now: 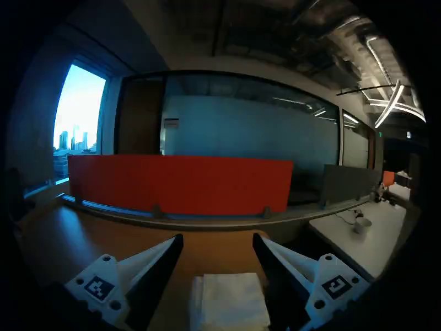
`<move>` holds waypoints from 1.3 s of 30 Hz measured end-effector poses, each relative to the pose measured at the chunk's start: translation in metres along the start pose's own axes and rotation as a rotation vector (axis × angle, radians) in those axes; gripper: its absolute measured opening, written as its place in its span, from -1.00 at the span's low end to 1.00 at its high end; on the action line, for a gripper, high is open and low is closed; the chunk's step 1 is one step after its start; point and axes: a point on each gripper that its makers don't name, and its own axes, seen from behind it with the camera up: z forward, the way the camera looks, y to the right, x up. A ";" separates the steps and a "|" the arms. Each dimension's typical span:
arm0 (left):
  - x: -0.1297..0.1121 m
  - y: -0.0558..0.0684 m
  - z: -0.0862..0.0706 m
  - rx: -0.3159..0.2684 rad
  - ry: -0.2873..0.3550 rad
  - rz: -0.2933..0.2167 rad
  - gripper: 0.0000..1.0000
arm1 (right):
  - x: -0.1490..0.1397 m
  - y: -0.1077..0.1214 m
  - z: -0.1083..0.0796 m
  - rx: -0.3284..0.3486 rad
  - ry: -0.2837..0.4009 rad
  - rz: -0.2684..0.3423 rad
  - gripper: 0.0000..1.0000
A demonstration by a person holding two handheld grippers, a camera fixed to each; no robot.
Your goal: Fold towel
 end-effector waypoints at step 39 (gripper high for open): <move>0.168 -0.073 0.016 0.055 0.408 -0.012 0.84 | 0.034 -0.168 -0.018 0.104 0.074 0.046 0.95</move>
